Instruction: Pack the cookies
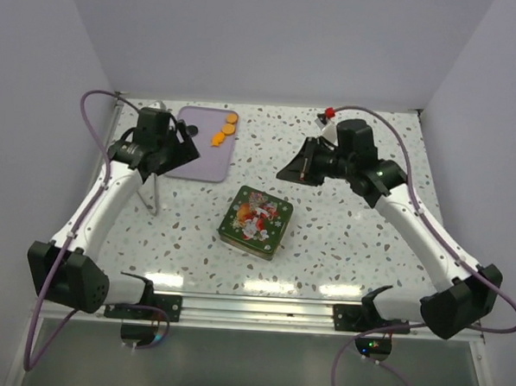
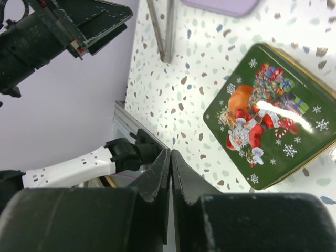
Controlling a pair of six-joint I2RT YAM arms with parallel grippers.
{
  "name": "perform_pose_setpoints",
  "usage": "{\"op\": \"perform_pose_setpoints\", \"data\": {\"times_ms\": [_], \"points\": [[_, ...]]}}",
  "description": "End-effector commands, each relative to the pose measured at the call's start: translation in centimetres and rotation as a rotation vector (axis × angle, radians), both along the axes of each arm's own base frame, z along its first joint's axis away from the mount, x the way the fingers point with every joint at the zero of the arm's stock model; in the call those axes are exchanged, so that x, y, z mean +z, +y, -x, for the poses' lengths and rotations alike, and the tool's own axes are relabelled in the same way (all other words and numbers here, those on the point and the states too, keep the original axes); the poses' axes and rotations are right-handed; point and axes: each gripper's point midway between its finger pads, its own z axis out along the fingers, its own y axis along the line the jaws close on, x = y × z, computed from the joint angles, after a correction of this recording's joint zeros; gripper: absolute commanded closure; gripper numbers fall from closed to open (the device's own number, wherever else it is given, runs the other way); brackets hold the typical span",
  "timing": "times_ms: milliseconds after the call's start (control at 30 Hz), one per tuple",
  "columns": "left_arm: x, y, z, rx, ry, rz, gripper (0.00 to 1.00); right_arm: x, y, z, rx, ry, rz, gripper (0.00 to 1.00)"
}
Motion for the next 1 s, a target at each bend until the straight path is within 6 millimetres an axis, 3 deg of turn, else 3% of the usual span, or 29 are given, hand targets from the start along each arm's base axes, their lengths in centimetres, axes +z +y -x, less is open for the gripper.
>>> {"op": "perform_pose_setpoints", "data": {"times_ms": [0,100,200,300,400,500,533,667,767,967], "points": [[5.5,2.6,0.0,0.019,-0.15,-0.126,0.21,4.5,-2.0,2.2,0.032,-0.13,0.062,0.91],[8.8,4.1,0.7,0.062,-0.257,-0.172,0.19,7.3,-3.3,4.1,0.044,-0.194,0.064,0.83],[10.6,4.9,1.3,0.093,-0.33,-0.178,0.18,8.7,-4.6,6.2,0.056,-0.25,0.063,0.76],[12.1,5.7,2.1,0.137,-0.421,-0.175,0.16,8.9,-6.3,8.5,0.048,-0.273,0.087,0.6],[13.4,6.5,3.0,0.178,-0.533,-0.167,0.13,8.4,-7.7,10.2,0.029,-0.279,0.107,0.53],[14.3,7.5,4.4,0.201,-0.622,-0.184,0.1,8.2,-9.1,11.7,0.003,-0.294,0.117,0.36],[13.2,7.6,4.5,0.186,-0.614,-0.214,0.1,8.1,-9.6,12.5,0.001,-0.293,0.122,0.34],[13.7,8.6,5.5,0.18,-0.732,-0.29,0.11,7.5,-10.9,13.5,-0.029,-0.295,0.148,0.3],[12.7,10.6,6.8,0.237,-0.752,-0.38,0.08,6.2,-12.2,13.7,-0.083,-0.27,0.191,0.27],[8.7,12.6,7.7,0.288,-0.711,-0.497,0.02,4.6,-14.6,13.7,-0.194,-0.244,0.276,0.18]]}}
